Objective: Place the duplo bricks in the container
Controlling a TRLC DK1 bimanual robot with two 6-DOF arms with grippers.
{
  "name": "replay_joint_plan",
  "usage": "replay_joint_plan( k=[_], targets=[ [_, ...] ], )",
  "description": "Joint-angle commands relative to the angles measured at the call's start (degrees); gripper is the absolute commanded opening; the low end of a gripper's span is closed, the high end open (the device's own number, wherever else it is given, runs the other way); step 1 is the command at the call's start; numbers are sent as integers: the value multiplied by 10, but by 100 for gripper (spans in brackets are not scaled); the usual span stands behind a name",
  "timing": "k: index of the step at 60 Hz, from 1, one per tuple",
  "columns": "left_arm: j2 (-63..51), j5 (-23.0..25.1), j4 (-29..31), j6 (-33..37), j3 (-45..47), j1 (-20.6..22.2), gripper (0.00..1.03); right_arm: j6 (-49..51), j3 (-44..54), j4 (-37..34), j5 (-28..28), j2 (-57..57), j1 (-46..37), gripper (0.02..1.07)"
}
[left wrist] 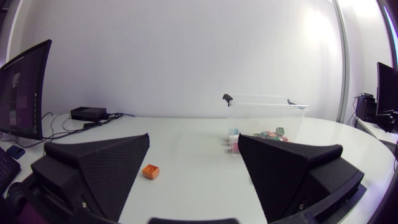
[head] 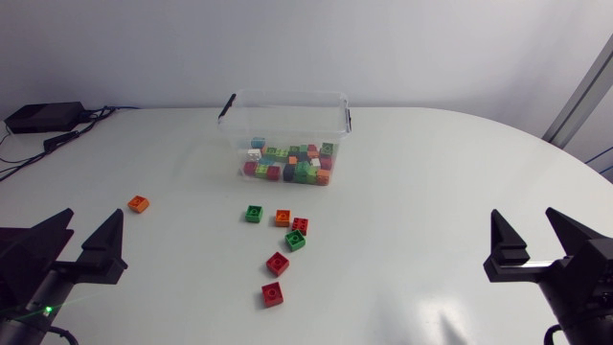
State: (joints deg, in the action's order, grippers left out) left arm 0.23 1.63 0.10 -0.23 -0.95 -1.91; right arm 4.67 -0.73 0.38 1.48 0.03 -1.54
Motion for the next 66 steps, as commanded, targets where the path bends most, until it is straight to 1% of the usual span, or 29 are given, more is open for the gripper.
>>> replay_joint_plan(
  k=[1, 19, 25, 33, 43, 49, 54, 55, 56, 57, 62, 66],
  targets=[
    [5, 4, -4, -8, 10, -6, 99, -12, 8, -3, -2, -3, 5, 103],
    [6, 5, -7, -8, 7, -4, 99, -11, 6, 0, -2, -5, 7, 103],
    [6, 5, -4, -8, -12, -6, 99, -11, -5, 0, -2, -4, 7, 103],
    [-15, 6, 21, -8, -58, -1, 99, -11, -38, -1, -2, 11, 7, 103],
    [-119, 7, 46, -9, -141, 6, 99, -13, -89, 3, -2, 79, 12, 103],
    [-204, 7, 59, -10, -189, 5, 99, -13, -126, 14, -2, 145, 14, 103],
    [-298, 7, 92, -9, -250, 3, 97, -24, -177, 10, 0, 229, 26, 103],
    [-298, 7, 92, -9, -250, 3, 97, -24, -177, 10, 0, 229, 26, 103],
    [-335, 7, 103, -9, -273, 0, 95, -32, -197, 6, 1, 262, 29, 103],
    [-345, 7, 106, -9, -279, -1, 95, -34, -205, 3, 0, 277, 29, 103],
    [-417, 7, 142, -4, -331, -13, 94, -54, -244, -16, 1, 330, 37, 103],
    [-462, 8, 167, 1, -360, -21, 93, -64, -271, -33, 15, 369, 57, 103]
  ],
)
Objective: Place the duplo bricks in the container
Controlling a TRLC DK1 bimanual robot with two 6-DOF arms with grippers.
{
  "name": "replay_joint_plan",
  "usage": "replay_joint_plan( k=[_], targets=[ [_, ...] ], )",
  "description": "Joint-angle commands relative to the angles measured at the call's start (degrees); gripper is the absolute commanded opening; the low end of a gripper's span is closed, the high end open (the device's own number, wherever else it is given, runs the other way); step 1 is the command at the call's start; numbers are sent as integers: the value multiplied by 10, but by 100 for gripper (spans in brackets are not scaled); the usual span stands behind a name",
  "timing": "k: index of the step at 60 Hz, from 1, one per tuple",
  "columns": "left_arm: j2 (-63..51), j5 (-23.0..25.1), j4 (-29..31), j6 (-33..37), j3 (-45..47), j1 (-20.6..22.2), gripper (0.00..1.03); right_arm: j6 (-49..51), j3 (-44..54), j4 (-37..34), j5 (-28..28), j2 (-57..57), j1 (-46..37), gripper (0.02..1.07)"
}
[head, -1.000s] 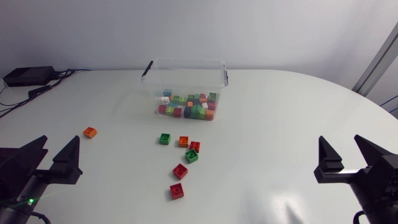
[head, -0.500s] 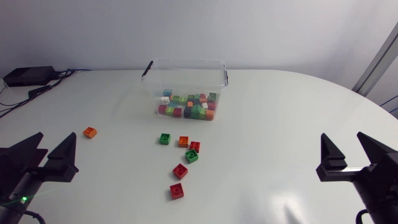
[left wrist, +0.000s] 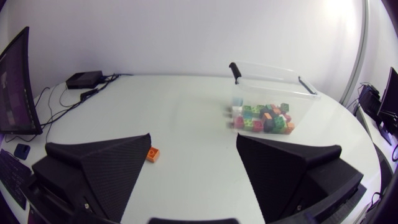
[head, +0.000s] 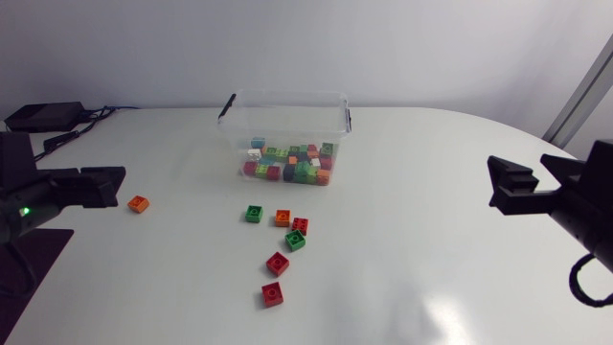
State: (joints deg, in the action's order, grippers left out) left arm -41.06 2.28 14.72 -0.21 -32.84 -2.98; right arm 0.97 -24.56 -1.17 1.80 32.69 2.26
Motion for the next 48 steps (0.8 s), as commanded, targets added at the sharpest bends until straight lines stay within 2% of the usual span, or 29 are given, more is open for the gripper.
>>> replay_joint_plan(
  k=[1, 8, 16, 20, 21, 24, 27, 30, 40, 48],
  targets=[
    [-69, 2, 31, 10, -52, -14, 93, -29, -39, -23, 17, 51, 27, 103],
    [-149, 3, 80, 56, -95, -27, 93, -31, -88, -82, 58, 118, 72, 103],
    [-205, 3, 108, 110, -115, -33, 93, -33, -146, -175, 58, 193, 89, 103],
    [-245, 3, 135, 165, -133, -34, 93, -31, -168, -215, 58, 228, 99, 103],
    [-264, 3, 144, 194, -142, -37, 93, -29, -174, -227, 52, 238, 106, 103],
    [-295, 6, 149, 209, -151, -46, 94, -21, -180, -246, 24, 255, 114, 103],
    [-322, 6, 153, 223, -162, -55, 95, -20, -183, -263, -41, 266, 114, 103],
    [-348, 6, 153, 235, -173, -68, 95, -20, -188, -271, -80, 275, 116, 103],
    [-453, 6, 166, 303, -236, -107, 95, -74, -220, -294, -73, 315, 177, 102],
    [-519, 7, 165, 341, -284, -123, 95, -95, -242, -314, -65, 355, 226, 102]
  ],
)
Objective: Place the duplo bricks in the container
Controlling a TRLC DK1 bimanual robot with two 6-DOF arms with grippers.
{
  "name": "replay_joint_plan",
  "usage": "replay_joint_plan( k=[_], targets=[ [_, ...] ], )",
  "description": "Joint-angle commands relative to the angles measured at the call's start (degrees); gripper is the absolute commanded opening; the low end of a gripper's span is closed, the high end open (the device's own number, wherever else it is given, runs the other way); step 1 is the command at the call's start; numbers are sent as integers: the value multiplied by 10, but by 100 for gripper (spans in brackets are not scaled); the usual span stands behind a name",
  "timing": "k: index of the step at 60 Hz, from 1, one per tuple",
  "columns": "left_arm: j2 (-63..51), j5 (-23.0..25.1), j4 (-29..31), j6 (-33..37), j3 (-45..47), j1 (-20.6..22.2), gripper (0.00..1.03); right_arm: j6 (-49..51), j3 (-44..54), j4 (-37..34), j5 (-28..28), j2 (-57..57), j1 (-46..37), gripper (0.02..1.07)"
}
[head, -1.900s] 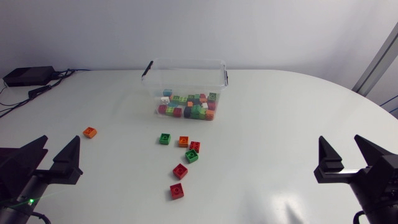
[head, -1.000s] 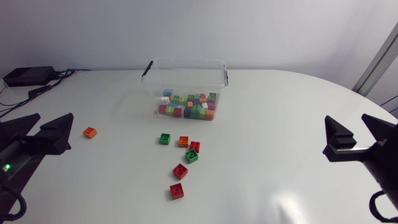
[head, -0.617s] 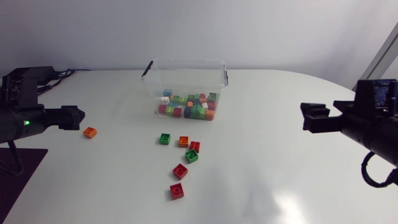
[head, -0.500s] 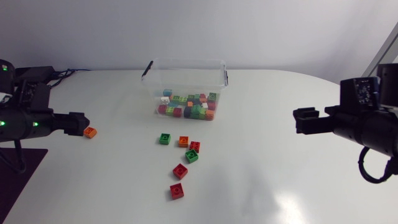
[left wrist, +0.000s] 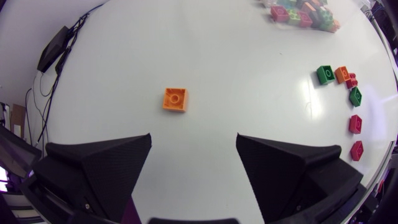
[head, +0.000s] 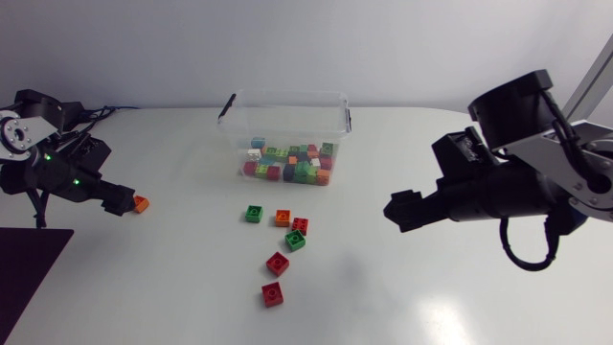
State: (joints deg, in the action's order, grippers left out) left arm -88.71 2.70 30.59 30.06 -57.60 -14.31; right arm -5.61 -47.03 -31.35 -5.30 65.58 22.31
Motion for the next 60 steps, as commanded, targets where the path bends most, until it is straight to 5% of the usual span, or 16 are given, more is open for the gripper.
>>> replay_joint_plan(
  k=[1, 26, 60],
  targets=[
    [-50, 3, 6, 41, -41, -11, 95, -31, -20, -13, 10, 31, 33, 102],
    [-237, 2, 35, 102, -189, -16, 91, -29, -71, -49, 31, 142, 141, 102],
    [-330, 15, 76, 111, -259, -21, 54, 11, -106, -51, 34, 215, 212, 102]
  ],
)
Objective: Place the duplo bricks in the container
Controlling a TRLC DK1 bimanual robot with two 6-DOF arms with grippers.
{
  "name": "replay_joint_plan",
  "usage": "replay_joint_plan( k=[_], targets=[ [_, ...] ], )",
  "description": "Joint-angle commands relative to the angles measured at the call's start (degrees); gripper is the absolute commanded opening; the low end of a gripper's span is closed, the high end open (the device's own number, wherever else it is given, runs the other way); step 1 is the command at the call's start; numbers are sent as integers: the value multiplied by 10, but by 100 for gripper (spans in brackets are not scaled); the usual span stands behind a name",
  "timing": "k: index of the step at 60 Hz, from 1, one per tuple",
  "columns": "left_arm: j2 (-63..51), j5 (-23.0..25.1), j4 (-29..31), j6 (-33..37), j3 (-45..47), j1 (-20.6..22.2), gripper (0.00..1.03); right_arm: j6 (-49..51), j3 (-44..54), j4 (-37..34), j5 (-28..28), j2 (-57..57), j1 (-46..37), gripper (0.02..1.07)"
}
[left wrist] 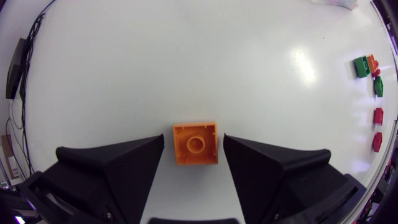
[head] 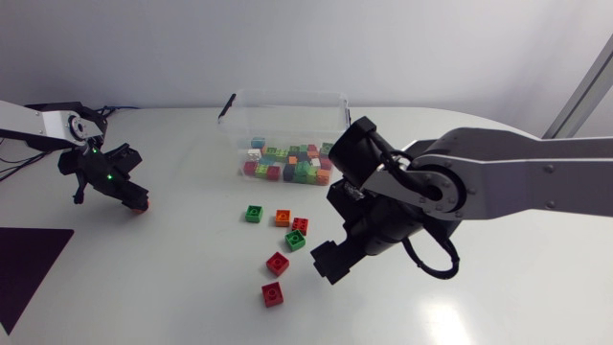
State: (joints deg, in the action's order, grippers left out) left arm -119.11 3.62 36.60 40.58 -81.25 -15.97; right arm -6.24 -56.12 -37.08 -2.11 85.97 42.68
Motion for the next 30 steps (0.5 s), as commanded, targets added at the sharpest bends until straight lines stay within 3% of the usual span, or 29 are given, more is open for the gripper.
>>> replay_joint_plan(
  k=[1, 7, 30],
  targets=[
    [-29, 6, 22, 6, -25, -5, 52, 22, -15, 8, 0, 11, 10, 102],
    [-30, 15, 33, 6, -29, -7, 45, 116, -17, 22, -2, 17, 30, 102],
    [64, 63, 44, 7, 24, 11, 43, 333, -31, 49, -25, 66, 91, 102]
  ],
)
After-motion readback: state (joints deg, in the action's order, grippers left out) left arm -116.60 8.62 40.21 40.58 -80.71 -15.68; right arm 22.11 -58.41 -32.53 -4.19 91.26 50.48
